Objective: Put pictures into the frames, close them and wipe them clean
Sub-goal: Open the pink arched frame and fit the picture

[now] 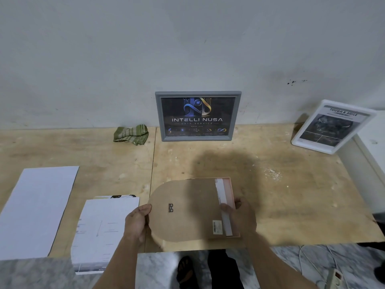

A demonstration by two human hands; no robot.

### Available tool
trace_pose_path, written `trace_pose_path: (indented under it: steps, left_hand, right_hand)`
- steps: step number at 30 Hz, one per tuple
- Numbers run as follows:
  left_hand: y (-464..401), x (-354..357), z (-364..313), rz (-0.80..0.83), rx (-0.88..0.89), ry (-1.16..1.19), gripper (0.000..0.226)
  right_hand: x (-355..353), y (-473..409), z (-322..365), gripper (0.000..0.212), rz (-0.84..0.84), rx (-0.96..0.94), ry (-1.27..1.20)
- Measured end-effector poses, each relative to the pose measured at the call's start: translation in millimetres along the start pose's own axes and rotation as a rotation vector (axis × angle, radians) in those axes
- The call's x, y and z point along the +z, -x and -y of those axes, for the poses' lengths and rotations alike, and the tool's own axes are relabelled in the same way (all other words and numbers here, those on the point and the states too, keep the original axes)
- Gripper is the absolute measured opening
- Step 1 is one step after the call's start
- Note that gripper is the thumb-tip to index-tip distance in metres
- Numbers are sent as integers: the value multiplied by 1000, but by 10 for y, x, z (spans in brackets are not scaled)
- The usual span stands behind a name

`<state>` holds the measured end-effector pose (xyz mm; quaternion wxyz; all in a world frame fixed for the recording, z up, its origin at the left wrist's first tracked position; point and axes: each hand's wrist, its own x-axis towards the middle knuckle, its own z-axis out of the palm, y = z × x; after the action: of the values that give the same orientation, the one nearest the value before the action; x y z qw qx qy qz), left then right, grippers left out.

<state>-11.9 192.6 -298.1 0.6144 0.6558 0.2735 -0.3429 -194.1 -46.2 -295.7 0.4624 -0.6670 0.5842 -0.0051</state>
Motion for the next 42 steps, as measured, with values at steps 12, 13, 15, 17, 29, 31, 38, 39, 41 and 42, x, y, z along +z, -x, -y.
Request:
trace_pose_path:
  steps: [12, 13, 15, 17, 29, 31, 38, 39, 41, 42]
  left_hand:
    - [-31, -146, -12, 22, -2, 67, 11]
    - [-21, -138, -13, 25, 2, 59, 11]
    - [7, -91, -15, 42, 20, 49, 11]
    - [50, -30, -10, 60, 31, 37, 12]
    - [471, 779, -100, 234, 177, -289, 7]
    - [570, 1054, -62, 268, 209, -356, 11]
    - [774, 2170, 447, 303, 179, -518, 24]
    - [801, 2334, 572, 302, 165, -549, 21]
    - [815, 2577, 771, 266, 154, -606, 18]
    - [801, 2674, 864, 249, 163, -627, 17]
  right_hand:
    - [18, -3, 30, 34, -32, -65, 7]
    - [-1, 7, 56, 35, -69, -66, -14]
    - [-36, 7, 127, 30, -70, -65, -81]
    - [-103, 53, 223, 14, 70, -58, -203]
    - [-978, -129, 24, 13, -9, -50, -347]
    - [-1217, -234, -90, 15, -58, -34, -330]
    - [-2027, -479, -639, 15, -231, 13, -205]
    - [-2138, -528, -750, 15, -253, 40, -196]
    - [-2299, -636, -910, 18, -262, 88, -163]
    - [-2362, -696, -980, 20, -257, 106, -142]
